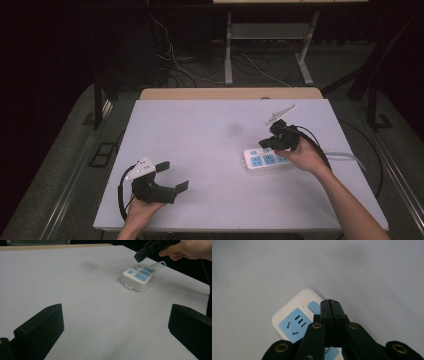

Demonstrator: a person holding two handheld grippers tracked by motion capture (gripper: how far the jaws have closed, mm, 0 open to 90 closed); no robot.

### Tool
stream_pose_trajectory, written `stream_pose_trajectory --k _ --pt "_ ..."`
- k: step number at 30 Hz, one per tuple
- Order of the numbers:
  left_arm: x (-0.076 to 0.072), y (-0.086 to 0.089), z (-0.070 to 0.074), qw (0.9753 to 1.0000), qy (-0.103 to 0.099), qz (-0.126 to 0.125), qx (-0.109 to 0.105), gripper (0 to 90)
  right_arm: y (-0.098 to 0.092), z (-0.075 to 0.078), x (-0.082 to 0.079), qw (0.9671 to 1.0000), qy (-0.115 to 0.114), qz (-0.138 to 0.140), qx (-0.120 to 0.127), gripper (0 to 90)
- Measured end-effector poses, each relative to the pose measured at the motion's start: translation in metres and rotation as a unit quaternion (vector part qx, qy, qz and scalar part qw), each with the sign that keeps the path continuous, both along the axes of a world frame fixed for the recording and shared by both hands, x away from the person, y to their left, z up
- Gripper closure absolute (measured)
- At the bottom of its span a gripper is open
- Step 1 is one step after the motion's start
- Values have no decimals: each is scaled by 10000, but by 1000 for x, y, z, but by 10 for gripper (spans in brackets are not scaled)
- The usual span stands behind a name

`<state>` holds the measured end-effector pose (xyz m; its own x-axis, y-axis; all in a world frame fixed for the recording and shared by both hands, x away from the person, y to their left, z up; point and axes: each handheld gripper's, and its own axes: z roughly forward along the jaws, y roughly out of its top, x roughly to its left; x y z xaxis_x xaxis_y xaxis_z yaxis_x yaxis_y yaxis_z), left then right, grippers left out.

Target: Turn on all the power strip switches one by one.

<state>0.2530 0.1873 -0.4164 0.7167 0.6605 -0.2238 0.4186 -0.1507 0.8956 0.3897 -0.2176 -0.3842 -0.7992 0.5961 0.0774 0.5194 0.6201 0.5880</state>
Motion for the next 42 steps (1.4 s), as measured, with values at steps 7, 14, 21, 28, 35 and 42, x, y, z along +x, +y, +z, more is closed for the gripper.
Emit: stream_pose_trajectory --k 7,14,21,28,35,42 --pt "1 0 0 10000 3 -4 -8 0 9 2 0 10000 22 82 -22 900" --pt "1 -1 0 10000 -1 -17 8 0 16 -4 1 9999 77 118 -34 900" --pt "0 0 0 10000 2 -3 -16 0 23 -12 3 9997 158 157 -56 900" --pt "0 -1 -1 10000 3 -30 4 0 26 -16 4 9996 215 170 -93 900" --pt "0 -1 -1 10000 6 -18 -13 0 28 -20 5 9995 246 182 -91 900" --pt "0 0 -1 10000 -3 -28 3 0 28 -22 5 9995 234 196 -89 900"
